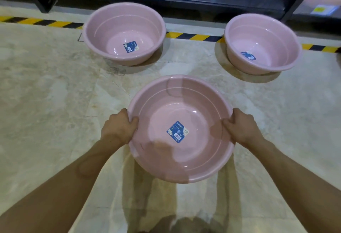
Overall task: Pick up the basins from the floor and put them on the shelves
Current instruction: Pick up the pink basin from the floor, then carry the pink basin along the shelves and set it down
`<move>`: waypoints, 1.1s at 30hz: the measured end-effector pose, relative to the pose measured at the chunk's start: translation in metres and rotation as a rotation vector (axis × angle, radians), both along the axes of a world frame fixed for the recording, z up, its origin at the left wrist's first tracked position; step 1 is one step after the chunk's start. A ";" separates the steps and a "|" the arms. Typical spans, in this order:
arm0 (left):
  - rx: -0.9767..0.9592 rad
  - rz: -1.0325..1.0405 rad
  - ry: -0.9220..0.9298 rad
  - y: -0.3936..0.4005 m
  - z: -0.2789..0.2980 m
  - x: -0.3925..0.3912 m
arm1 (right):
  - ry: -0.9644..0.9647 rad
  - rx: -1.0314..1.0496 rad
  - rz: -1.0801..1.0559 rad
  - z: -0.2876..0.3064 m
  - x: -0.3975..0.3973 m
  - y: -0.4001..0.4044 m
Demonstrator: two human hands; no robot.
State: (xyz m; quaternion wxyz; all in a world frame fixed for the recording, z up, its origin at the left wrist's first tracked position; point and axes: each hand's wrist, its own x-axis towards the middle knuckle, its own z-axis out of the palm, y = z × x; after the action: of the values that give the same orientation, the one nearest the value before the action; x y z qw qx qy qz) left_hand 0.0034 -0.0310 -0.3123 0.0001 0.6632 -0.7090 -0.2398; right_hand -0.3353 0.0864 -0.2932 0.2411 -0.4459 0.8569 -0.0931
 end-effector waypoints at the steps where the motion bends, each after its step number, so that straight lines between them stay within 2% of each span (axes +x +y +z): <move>1: -0.010 -0.002 0.001 -0.001 0.001 -0.001 | 0.000 -0.011 -0.001 0.002 0.000 0.000; 11: -0.092 -0.029 0.017 -0.016 0.041 -0.008 | 0.008 -0.059 -0.021 0.035 -0.008 -0.016; 16: -0.093 0.012 0.003 -0.011 0.107 0.000 | 0.040 -0.040 -0.030 0.095 -0.002 -0.020; 21: -0.089 0.048 0.056 -0.011 0.237 0.018 | 0.013 -0.071 -0.015 0.221 0.013 -0.023; 29: -0.071 0.134 0.105 -0.013 0.531 0.037 | -0.019 -0.059 -0.033 0.514 0.023 -0.047; 33: -0.069 0.159 0.093 -0.026 0.652 0.038 | -0.011 -0.102 -0.013 0.632 0.026 -0.071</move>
State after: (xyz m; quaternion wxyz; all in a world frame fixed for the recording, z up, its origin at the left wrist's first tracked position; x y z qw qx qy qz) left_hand 0.0417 -0.0573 0.3396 0.0748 0.7052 -0.6611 -0.2452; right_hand -0.3089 0.0156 0.3388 0.2224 -0.4514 0.8526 -0.1406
